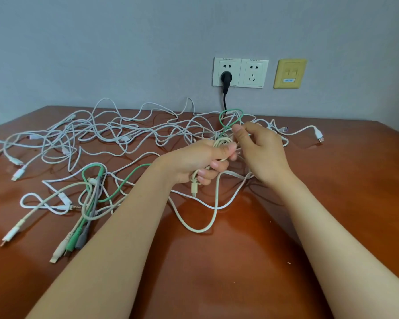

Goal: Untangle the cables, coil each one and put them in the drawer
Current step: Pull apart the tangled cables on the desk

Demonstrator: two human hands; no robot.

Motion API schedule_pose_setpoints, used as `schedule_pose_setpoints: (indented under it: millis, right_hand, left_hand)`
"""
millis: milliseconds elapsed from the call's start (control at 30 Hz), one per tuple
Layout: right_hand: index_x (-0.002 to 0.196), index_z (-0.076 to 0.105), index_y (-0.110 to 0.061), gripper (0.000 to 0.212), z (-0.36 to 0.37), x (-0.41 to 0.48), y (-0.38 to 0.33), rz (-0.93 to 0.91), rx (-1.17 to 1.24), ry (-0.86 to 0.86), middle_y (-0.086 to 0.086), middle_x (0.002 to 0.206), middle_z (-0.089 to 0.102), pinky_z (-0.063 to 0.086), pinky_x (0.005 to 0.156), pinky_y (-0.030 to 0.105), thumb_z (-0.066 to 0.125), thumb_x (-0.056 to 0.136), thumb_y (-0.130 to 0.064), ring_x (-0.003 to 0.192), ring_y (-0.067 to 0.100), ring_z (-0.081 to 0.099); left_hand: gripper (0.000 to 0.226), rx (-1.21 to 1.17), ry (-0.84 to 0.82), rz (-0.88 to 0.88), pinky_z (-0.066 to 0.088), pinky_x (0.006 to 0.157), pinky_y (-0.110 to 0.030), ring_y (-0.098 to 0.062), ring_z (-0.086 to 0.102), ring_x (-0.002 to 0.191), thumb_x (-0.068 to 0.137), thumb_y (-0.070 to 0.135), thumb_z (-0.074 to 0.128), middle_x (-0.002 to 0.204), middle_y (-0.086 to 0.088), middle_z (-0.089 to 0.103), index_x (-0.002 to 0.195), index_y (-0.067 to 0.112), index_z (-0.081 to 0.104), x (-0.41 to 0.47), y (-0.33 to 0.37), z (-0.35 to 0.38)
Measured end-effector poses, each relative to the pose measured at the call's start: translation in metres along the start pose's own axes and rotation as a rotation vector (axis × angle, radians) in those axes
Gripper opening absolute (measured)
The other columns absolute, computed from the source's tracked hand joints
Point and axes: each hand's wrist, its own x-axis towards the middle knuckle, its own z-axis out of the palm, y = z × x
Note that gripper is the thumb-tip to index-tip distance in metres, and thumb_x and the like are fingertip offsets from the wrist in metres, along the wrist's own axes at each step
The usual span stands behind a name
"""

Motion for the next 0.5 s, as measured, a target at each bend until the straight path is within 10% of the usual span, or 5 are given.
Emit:
schedule_pose_setpoints:
  millis: [500]
  right_hand:
    - [0.087,0.058,-0.013,0.025,0.008,-0.009,-0.012,-0.218,-0.315,-0.005,0.009,0.066,0.059,0.026,0.07,0.033,0.038,0.093,-0.027,0.077,0.039,0.056]
  left_hand:
    - [0.032,-0.191,0.44,0.191,0.019,0.036,-0.009,-0.004,0.021,0.026,0.102,0.028,0.036,0.036,0.011,0.032,0.073,0.017,0.046,0.009,0.001,-0.001]
